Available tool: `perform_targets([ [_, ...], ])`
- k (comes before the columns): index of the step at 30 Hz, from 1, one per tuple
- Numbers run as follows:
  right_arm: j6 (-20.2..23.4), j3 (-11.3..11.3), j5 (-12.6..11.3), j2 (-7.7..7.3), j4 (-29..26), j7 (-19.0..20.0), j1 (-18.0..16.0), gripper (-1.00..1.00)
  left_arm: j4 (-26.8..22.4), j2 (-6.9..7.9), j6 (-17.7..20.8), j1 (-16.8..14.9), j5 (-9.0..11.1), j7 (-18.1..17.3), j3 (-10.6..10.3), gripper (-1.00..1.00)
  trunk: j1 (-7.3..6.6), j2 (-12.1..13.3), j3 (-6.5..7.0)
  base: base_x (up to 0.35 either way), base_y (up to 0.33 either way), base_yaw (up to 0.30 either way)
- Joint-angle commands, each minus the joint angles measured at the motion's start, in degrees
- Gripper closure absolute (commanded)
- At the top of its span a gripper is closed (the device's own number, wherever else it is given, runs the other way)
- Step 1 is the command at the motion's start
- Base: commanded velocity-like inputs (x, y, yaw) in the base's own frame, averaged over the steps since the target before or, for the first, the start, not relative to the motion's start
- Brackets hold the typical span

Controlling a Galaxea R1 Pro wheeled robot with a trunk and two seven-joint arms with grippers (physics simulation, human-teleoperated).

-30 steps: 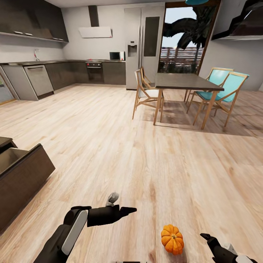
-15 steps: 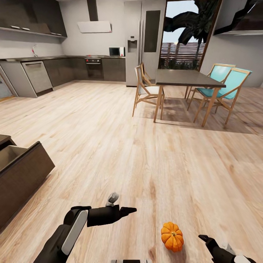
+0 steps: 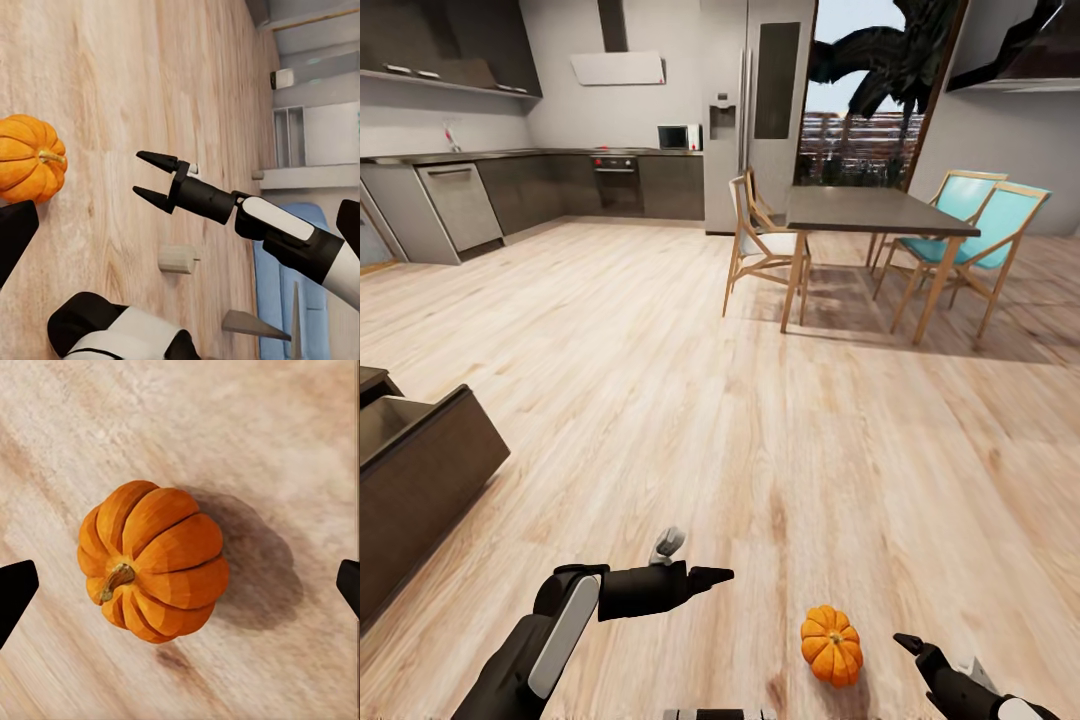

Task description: Place each of the two pumpkins and all three candles from the living room inside a cabinet in the living room (use any cabinet), then make sure every cabinet is closed, and position the cauldron so it is next to a table in the living room.

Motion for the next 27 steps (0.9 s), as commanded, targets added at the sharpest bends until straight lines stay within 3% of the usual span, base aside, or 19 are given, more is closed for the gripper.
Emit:
perform_targets([
  [1,0.14,0.30,-0.42,-0.05,0.00,0.11,-0.01,-1.00,-0.02,0.03,0.25,-0.03,0.04,-0.12,-0.03,-1.00,0.01,-0.04,-0.27,0.000,0.000,0.000],
  [9,0.14,0.31,-0.31,0.03,-0.07,0.11,-0.03,-1.00,-0.02,0.03,0.25,-0.03,0.04,-0.13,-0.03,-1.00,0.22,-0.14,-2.05,0.000,0.000,0.000],
  [15,0.04,0.31,3.28,0.76,-0.23,1.30,-0.17,-1.00,-0.02,0.03,0.25,-0.03,0.04,-0.12,-0.03,-1.00,0.37,-0.22,-3.38,0.000,0.000,0.000],
  [21,-0.22,0.34,4.55,0.99,-0.60,4.77,-0.20,-1.00,-0.02,0.03,0.25,-0.03,0.04,-0.12,-0.04,-1.00,0.53,-0.30,-4.71,0.000,0.000,0.000],
  [27,-0.26,0.31,5.57,1.01,-0.64,5.85,-0.24,-1.00,-0.02,0.03,0.25,-0.03,0.04,-0.12,-0.03,-1.00,0.68,-0.38,-6.03,0.000,0.000,0.000],
])
